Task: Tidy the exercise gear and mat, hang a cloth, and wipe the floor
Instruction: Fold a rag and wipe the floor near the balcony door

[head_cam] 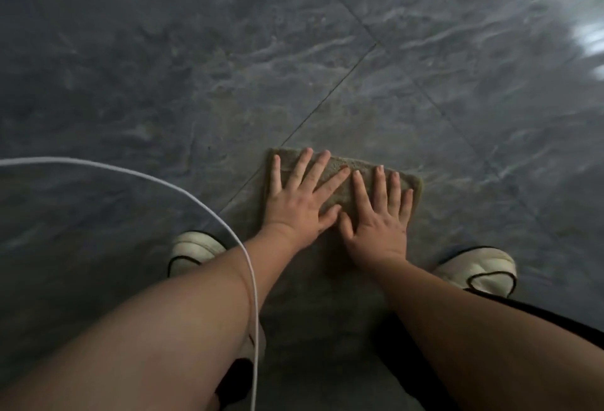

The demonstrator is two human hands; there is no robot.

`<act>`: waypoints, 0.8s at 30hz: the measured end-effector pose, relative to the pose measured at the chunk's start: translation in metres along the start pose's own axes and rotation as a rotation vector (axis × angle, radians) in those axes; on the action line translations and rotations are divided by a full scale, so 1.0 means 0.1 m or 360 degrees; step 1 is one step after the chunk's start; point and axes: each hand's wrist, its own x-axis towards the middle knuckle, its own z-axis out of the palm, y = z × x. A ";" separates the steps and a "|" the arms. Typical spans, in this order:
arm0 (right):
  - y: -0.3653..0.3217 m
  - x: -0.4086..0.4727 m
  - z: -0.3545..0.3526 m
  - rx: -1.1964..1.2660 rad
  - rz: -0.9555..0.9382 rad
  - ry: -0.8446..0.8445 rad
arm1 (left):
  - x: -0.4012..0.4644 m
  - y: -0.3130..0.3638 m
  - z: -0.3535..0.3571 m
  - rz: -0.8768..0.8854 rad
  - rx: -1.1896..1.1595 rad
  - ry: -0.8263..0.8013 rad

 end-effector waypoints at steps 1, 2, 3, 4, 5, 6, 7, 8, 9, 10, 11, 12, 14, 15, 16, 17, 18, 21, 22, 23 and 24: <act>0.01 0.03 -0.01 -0.0002 -0.0031 0.0012 | 0.01 -0.01 0.00 -0.0021 -0.0005 0.0032; 0.01 0.07 -0.04 -0.0008 -0.0064 0.0024 | 0.03 -0.03 -0.01 -0.0052 -0.0011 0.0060; 0.01 0.12 -0.08 -0.0013 -0.0094 0.0039 | 0.06 -0.04 -0.03 -0.0087 -0.0023 0.0079; -0.01 0.19 -0.12 -0.0012 -0.0119 0.0055 | 0.10 -0.06 -0.06 -0.0120 -0.0033 0.0095; -0.02 0.28 -0.16 -0.0007 -0.0134 0.0073 | 0.15 -0.09 -0.10 -0.0151 -0.0036 0.0111; -0.05 0.38 -0.21 -0.0002 -0.0139 0.0093 | 0.22 -0.13 -0.14 -0.0177 -0.0034 0.0124; -0.08 0.48 -0.26 0.0002 -0.0134 0.0116 | 0.31 -0.18 -0.19 -0.0194 -0.0026 0.0132; -0.12 0.60 -0.31 0.0006 -0.0113 0.0144 | 0.43 -0.23 -0.26 -0.0198 -0.0014 0.0136; -0.15 0.74 -0.37 0.0010 -0.0085 0.0180 | 0.58 -0.29 -0.33 -0.0189 0.0005 0.0139; -0.17 0.88 -0.44 0.0013 -0.0058 0.0221 | 0.74 -0.35 -0.41 -0.0170 0.0032 0.0144; -0.19 1.03 -0.51 0.0014 -0.0041 0.0258 | 0.91 -0.40 -0.50 -0.0148 0.0062 0.0151; -0.19 1.19 -0.60 0.0008 -0.0035 0.0286 | 1.09 -0.46 -0.60 -0.0127 0.0090 0.0167; -0.18 1.54 -0.80 -0.0013 -0.0046 0.0334 | 1.45 -0.55 -0.78 -0.0118 0.0116 0.0206; -0.17 1.73 -0.92 -0.0024 -0.0060 0.0362 | 1.64 -0.58 -0.87 -0.0129 0.0117 0.0227; -0.15 1.91 -1.04 -0.0031 -0.0074 0.0385 | 1.82 -0.60 -0.95 -0.0146 0.0120 0.0249; -0.13 2.09 -1.16 -0.0031 -0.0085 0.0402 | 1.99 -0.61 -1.04 -0.0163 0.0130 0.0270; -0.11 2.26 -1.28 -0.0020 -0.0091 0.0416 | 2.17 -0.62 -1.12 -0.0171 0.0145 0.0287; -0.05 2.73 -1.60 0.0034 -0.0077 0.0428 | 2.71 -0.69 -1.41 -0.0124 0.0202 0.0269; -0.05 2.87 -1.70 0.0051 -0.0058 0.0439 | 2.90 -0.72 -1.52 -0.0096 0.0218 0.0255; -0.04 3.02 -1.80 0.0071 -0.0037 0.0460 | 3.09 -0.75 -1.64 -0.0069 0.0225 0.0247; -0.04 3.17 -1.90 0.0092 -0.0014 0.0482 | 3.28 -0.78 -1.75 -0.0050 0.0225 0.0246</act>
